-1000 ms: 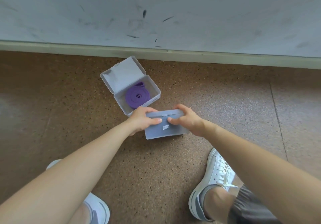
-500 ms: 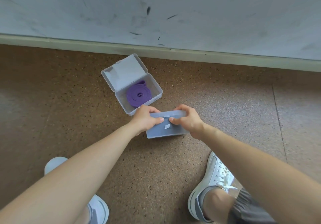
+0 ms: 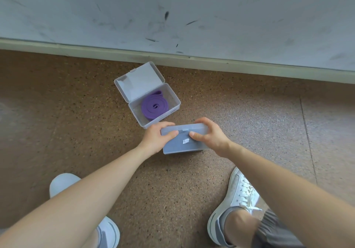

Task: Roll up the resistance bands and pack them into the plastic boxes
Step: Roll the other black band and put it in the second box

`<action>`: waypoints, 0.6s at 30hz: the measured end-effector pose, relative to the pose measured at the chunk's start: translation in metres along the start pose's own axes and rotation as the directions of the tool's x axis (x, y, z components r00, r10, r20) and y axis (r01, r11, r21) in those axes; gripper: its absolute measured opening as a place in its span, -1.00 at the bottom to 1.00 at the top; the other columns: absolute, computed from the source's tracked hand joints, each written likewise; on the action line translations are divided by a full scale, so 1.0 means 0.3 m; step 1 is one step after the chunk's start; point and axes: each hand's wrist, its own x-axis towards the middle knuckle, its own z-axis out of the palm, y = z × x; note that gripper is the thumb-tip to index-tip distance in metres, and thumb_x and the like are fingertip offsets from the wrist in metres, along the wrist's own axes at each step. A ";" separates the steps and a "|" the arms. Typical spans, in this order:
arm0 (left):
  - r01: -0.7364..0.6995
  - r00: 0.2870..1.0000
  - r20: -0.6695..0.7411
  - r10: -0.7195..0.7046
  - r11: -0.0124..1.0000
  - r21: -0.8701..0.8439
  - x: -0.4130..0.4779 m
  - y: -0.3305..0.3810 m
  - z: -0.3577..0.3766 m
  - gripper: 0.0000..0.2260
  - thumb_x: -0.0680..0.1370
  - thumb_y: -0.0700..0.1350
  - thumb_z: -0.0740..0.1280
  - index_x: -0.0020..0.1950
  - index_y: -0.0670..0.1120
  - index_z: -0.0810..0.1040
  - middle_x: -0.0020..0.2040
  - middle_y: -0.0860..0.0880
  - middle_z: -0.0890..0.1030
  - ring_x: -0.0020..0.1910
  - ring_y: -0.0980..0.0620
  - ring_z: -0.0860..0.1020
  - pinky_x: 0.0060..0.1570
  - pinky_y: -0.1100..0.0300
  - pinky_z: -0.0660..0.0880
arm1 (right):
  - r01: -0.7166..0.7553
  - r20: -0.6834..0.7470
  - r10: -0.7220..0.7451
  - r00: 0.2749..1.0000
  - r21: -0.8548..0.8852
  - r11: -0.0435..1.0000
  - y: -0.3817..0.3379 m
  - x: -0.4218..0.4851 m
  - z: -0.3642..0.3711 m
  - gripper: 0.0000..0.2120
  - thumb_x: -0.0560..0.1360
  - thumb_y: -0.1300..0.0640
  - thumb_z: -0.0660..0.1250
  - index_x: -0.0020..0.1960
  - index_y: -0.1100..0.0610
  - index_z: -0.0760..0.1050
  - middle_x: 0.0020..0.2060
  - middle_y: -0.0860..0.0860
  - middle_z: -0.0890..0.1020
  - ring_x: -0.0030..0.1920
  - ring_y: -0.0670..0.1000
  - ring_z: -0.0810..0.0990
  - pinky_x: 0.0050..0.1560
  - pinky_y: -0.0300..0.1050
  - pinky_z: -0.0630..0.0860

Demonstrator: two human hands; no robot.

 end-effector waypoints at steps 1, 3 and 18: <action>0.055 0.998 -0.037 -0.058 0.996 -0.075 -0.009 -0.013 0.003 -0.67 0.54 0.08 0.47 0.28 0.05 0.62 0.21 0.07 0.62 0.17 0.08 0.57 0.19 0.09 0.53 | -0.011 0.002 0.011 1.000 0.015 1.000 0.001 -0.002 -0.011 -0.69 0.51 0.03 0.51 0.22 -0.05 0.55 0.16 0.03 0.58 0.06 0.03 0.60 0.05 -0.01 0.59; 0.207 0.972 -0.042 -0.230 0.930 -0.304 -0.034 -0.022 0.006 -0.69 0.56 0.04 0.46 0.27 -0.01 0.62 0.21 -0.01 0.64 0.12 0.07 0.59 0.14 0.06 0.58 | -0.097 0.007 0.097 0.995 0.107 0.990 -0.002 -0.008 -0.036 -0.72 0.61 -0.06 0.36 0.30 -0.09 0.53 0.22 0.00 0.55 0.16 0.08 0.59 0.07 0.04 0.58; 0.653 0.741 0.312 -0.594 0.530 -0.541 -0.022 0.088 -0.064 -0.66 0.58 0.02 0.40 0.32 -0.06 0.57 0.14 -0.11 0.62 0.01 -0.37 0.63 0.00 -0.20 0.59 | -0.536 0.072 0.536 0.841 0.248 0.807 -0.093 -0.019 -0.055 -0.67 0.57 -0.02 0.29 0.26 0.14 0.49 0.20 0.25 0.51 0.12 0.33 0.59 -0.12 0.47 0.62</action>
